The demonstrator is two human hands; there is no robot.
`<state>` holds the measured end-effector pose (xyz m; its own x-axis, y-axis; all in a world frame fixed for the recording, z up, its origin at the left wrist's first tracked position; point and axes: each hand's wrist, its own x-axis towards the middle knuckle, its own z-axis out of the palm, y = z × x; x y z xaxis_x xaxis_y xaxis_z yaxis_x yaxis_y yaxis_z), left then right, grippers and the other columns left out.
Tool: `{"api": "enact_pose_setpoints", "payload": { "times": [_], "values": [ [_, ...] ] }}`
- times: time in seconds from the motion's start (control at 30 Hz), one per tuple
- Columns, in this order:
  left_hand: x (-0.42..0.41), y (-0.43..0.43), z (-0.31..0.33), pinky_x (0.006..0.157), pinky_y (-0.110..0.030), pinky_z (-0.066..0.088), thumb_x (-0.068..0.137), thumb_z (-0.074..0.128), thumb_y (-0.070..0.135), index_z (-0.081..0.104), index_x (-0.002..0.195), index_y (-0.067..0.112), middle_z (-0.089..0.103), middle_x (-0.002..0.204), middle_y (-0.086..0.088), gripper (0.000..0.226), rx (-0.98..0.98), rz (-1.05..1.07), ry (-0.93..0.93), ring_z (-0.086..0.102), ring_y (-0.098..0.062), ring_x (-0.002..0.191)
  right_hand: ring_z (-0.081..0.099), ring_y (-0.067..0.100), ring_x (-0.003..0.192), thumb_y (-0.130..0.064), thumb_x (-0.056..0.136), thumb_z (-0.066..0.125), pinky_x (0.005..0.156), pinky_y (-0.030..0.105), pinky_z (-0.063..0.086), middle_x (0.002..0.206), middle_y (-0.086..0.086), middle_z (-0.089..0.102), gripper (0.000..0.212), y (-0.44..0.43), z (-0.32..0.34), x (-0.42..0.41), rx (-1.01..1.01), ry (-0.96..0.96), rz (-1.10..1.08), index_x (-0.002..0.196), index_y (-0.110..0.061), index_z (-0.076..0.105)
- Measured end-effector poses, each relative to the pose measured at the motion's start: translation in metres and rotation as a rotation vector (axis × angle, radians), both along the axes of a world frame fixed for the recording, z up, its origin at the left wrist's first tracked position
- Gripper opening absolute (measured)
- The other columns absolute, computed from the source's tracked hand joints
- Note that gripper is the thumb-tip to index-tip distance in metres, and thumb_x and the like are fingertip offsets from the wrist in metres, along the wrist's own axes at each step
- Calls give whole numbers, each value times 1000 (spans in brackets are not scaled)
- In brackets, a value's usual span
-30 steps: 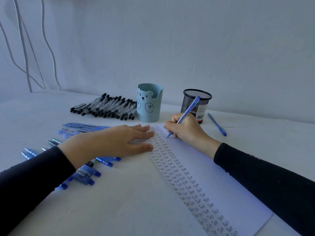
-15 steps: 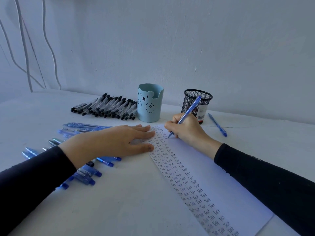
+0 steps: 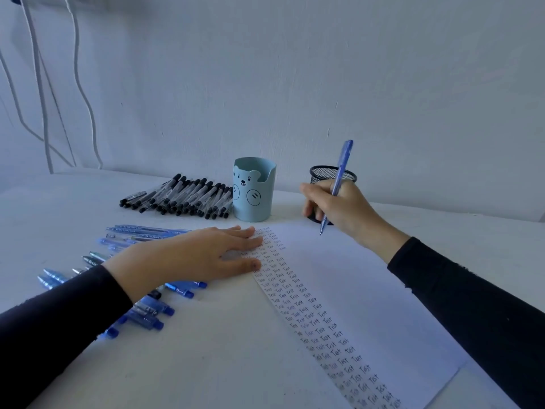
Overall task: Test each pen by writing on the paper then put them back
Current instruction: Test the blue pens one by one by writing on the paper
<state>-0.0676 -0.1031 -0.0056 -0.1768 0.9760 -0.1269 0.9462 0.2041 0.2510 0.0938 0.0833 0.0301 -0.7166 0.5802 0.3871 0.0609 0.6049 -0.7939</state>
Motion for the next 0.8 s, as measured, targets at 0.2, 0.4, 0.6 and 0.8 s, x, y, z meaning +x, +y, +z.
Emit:
{"api": "enact_pose_setpoints", "payload": {
  "times": [0.2,0.4,0.6,0.8],
  "values": [
    [1,-1,0,120,-26,5,77,30,80,22,147,50,8,156,27,76,6,-5,-3,3,12,137,42,10,41,-47,103,38,46,23,35,44,-4,46,34,0,11,12,-151,-53,48,110,-21,57],
    [1,-1,-2,114,-18,1,78,33,78,25,146,50,9,154,28,74,33,-1,-13,2,15,135,68,13,80,-24,106,39,76,26,56,91,1,76,27,18,30,32,-222,130,72,113,-12,63],
    [-6,0,-5,116,-20,2,67,24,90,23,145,53,7,151,32,86,33,-19,-17,3,13,139,51,10,71,-25,104,45,62,22,43,88,-4,75,18,53,34,51,-92,176,-153,104,-16,60],
    [-6,1,-6,120,-27,4,58,16,99,22,143,56,5,148,35,97,37,-21,-4,3,12,140,64,15,78,-8,90,63,71,15,49,99,3,67,2,83,5,63,185,29,-283,90,-9,61]
  ]
}}
